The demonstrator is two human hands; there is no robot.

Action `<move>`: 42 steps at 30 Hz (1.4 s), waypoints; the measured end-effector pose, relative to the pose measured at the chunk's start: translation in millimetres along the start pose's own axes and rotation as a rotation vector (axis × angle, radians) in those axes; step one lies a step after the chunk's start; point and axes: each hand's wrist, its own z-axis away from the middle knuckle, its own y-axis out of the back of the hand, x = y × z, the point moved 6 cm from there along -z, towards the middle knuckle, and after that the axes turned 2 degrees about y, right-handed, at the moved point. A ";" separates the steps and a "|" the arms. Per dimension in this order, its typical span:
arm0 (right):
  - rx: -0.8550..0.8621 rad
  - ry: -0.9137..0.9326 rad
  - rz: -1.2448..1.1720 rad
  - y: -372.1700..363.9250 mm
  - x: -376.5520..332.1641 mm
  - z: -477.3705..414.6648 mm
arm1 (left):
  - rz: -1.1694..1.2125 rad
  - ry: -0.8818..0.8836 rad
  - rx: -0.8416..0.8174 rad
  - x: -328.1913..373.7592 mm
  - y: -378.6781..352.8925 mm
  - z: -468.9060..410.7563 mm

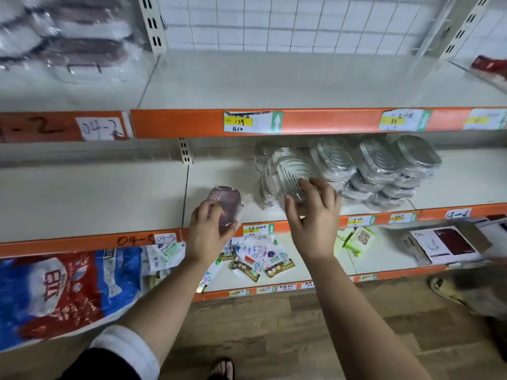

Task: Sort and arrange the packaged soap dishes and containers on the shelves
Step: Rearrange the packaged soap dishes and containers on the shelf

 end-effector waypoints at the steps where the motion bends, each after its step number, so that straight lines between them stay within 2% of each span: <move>1: -0.004 0.002 -0.005 8.5 -6.1 3.3 | 0.015 -0.012 0.002 5.5 11.6 8.7; 7: -0.012 0.017 -0.048 64.4 -53.0 12.6 | 0.075 -0.044 -0.002 35.1 96.4 47.7; 13: -0.003 0.044 -0.111 102.6 -92.3 8.2 | 0.096 -0.136 0.100 58.5 171.8 55.6; 17: 0.036 0.116 -0.141 112.4 -117.0 -11.9 | 0.105 -0.221 0.186 60.3 219.4 35.8; 22: 0.075 0.189 -0.153 100.4 -145.7 -54.6 | 0.043 -0.216 0.172 38.6 263.4 -7.8; 27: -0.051 0.208 -0.113 61.1 -168.4 -90.3 | 0.068 -0.172 0.131 6.8 286.5 -48.6; 32: -0.259 0.168 -0.057 11.5 -184.7 -125.5 | 0.035 -0.145 0.080 -27.8 299.3 -94.8; 36: -0.373 0.150 0.067 -23.9 -192.8 -147.3 | 0.044 -0.136 -0.059 -43.8 303.8 -130.7; 38: -0.426 0.088 0.128 -39.5 -191.2 -156.2 | 0.046 -0.134 -0.107 -49.7 301.1 -143.5; 42: -0.486 0.008 0.082 -63.2 -196.5 -171.0 | 0.039 -0.095 -0.140 -59.5 288.8 -158.5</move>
